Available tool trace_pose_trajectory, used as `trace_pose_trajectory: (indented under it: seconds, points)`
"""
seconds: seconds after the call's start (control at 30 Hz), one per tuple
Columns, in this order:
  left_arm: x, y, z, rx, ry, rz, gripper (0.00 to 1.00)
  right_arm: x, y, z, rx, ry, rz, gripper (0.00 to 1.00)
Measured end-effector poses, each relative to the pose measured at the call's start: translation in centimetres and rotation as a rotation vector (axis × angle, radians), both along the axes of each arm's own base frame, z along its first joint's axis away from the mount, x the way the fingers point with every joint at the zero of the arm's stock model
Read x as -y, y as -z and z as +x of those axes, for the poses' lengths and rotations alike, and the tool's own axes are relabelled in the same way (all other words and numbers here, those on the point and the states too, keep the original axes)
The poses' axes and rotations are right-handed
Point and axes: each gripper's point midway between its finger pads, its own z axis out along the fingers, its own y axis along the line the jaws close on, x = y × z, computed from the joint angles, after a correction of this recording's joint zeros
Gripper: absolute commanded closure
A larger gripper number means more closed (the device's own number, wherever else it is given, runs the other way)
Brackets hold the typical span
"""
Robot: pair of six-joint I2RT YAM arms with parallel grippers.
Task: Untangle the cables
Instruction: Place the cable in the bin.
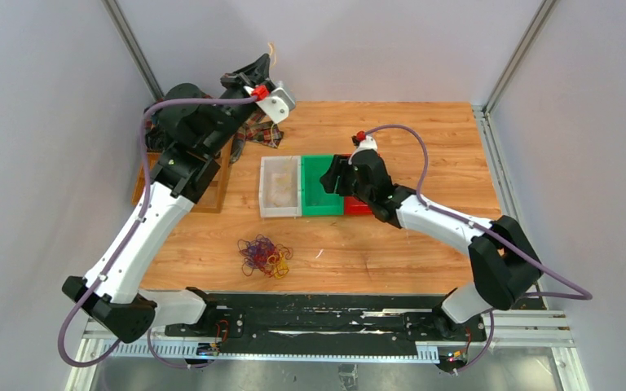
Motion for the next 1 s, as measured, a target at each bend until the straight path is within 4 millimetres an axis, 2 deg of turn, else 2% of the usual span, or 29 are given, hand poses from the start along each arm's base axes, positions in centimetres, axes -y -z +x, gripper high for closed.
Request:
trace_pose_trajectory:
  seconds: [0.23, 0.47, 0.57, 0.73, 0.87, 1.0]
  points:
    - [0.7, 6.5, 2.7, -0.091, -0.047, 0.117, 0.99, 2.0, 0.2, -1.3, 0.001, 0.031, 0.006, 0.43]
    - [0.5, 10.2, 3.7, -0.181, -0.083, 0.164, 0.99, 2.5, -0.3, -1.8, 0.012, 0.041, 0.025, 0.44]
    - [0.5, 12.5, 4.3, -0.261, -0.098, 0.173, 1.0, 2.8, -0.2, -2.1, 0.014, 0.042, 0.027, 0.44]
    - [0.6, 18.3, 5.4, -0.419, -0.126, 0.227, 0.99, 3.2, -0.5, -2.5, 0.023, 0.045, 0.032, 0.44]
    - [0.2, 24.5, 6.0, -0.543, -0.163, 0.317, 1.0, 3.4, -0.9, -2.7, 0.035, 0.051, 0.039, 0.44]
    - [0.2, 28.8, 6.4, -0.641, -0.174, 0.382, 1.0, 3.6, -0.9, -2.7, 0.037, 0.053, 0.039, 0.44]
